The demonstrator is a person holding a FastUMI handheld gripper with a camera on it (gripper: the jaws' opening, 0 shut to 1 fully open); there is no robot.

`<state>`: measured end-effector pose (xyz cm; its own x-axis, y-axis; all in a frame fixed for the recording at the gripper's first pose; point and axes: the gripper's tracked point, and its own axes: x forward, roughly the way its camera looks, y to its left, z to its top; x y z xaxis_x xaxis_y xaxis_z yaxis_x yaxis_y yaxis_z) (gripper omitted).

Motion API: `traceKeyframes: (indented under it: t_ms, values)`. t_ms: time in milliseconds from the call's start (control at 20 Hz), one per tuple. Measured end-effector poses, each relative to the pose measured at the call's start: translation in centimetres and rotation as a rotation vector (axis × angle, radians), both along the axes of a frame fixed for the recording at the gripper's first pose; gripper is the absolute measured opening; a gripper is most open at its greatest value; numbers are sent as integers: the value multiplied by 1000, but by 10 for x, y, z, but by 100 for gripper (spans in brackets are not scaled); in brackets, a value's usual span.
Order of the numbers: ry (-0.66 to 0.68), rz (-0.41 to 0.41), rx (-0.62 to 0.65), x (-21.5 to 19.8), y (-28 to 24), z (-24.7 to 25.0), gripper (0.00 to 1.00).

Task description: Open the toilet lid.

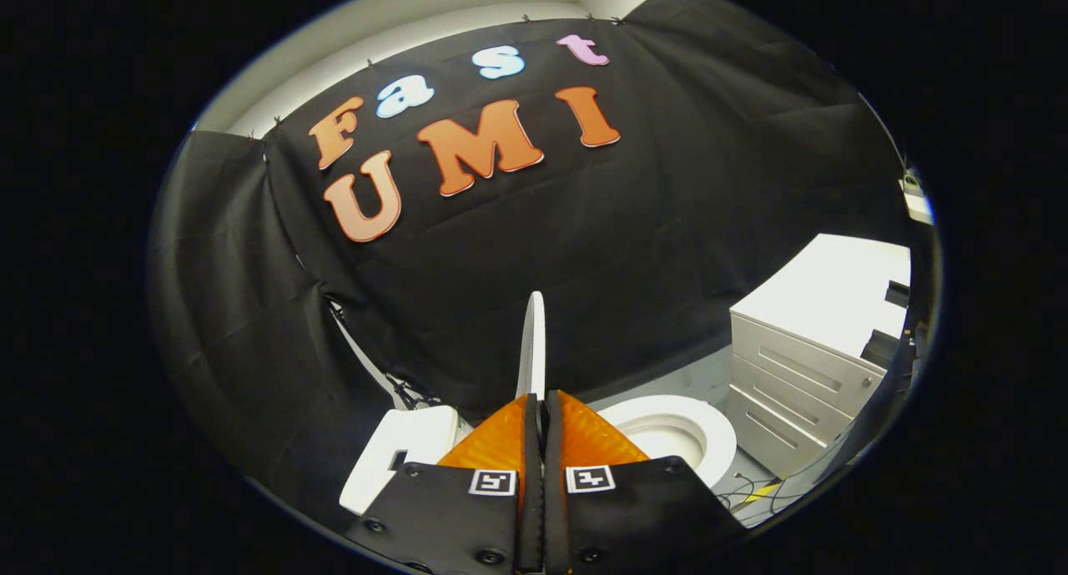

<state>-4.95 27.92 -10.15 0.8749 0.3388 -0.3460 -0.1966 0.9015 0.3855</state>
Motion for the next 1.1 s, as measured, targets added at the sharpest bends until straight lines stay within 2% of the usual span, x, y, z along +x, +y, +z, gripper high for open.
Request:
traceKeyframes:
  t_ms: [400, 1100]
  values:
    - [-67, 86, -72, -17, 53, 23, 8]
    - [-135, 218, -113, -56, 141, 46, 8]
